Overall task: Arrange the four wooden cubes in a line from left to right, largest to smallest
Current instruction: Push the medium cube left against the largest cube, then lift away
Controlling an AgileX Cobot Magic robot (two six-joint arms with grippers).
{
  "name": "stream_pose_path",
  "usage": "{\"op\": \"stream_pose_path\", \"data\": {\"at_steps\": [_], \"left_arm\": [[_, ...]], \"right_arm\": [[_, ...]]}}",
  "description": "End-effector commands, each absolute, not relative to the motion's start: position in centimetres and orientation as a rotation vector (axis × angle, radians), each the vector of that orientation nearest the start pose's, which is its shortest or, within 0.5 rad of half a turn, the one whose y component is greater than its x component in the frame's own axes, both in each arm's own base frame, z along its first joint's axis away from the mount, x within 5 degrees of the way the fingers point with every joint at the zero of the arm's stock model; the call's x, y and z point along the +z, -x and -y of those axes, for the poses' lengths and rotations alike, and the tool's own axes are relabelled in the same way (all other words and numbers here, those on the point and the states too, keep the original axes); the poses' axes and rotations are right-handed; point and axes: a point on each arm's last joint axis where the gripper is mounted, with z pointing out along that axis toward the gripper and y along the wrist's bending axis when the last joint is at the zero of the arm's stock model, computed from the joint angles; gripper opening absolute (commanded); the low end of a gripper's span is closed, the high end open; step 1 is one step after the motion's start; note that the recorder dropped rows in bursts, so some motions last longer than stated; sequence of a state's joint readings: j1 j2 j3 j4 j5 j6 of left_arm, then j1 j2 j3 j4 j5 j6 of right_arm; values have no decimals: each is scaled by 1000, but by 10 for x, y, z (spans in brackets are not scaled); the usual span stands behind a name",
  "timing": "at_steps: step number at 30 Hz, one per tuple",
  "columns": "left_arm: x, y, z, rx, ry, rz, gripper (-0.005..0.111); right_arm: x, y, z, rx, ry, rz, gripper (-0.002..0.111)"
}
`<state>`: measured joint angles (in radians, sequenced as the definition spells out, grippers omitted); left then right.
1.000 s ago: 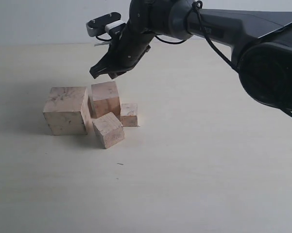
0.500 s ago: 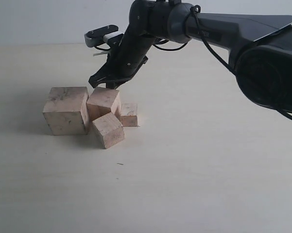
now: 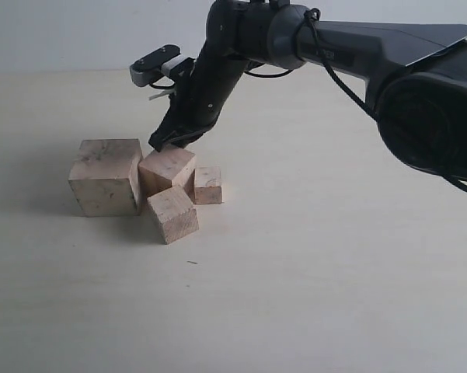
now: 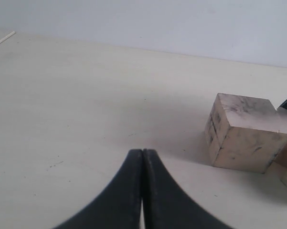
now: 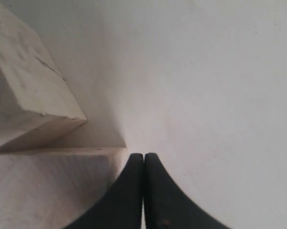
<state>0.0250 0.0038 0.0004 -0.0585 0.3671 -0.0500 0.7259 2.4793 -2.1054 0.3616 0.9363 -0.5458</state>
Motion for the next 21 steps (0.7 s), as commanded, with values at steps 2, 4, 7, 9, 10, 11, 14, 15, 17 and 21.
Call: {"op": "stream_pose_path", "data": {"at_steps": [2, 4, 7, 9, 10, 11, 14, 15, 17, 21], "left_arm": [[181, -53, 1, -77, 100, -1841, 0], [181, -53, 1, -77, 100, -1841, 0], [181, -53, 1, -77, 100, -1841, 0], [181, -53, 1, -77, 100, -1841, 0], [181, -53, 1, -77, 100, -1841, 0], [181, -53, 1, -77, 100, -1841, 0], [181, -53, 1, -77, 100, -1841, 0], [181, -53, 1, -77, 100, -1841, 0], [181, -53, 1, -77, 100, -1841, 0], [181, -53, 1, -77, 100, -1841, 0]], "right_arm": [[143, -370, -378, 647, 1578, -2210, 0], [144, -369, -379, 679, 1577, -2201, 0], [144, -368, -379, 679, 1583, -2204, 0], [143, -368, -379, 683, 1592, -2209, 0], [143, -367, -378, 685, 1595, -2211, 0], [143, -367, -378, 687, 1596, -2213, 0], [144, -366, -379, 699, 1617, -2198, 0], [144, -365, -379, 716, 1622, -2193, 0], [144, -365, -380, 725, 1629, -2178, 0], [144, -366, -379, 725, 1616, -2187, 0]]}}
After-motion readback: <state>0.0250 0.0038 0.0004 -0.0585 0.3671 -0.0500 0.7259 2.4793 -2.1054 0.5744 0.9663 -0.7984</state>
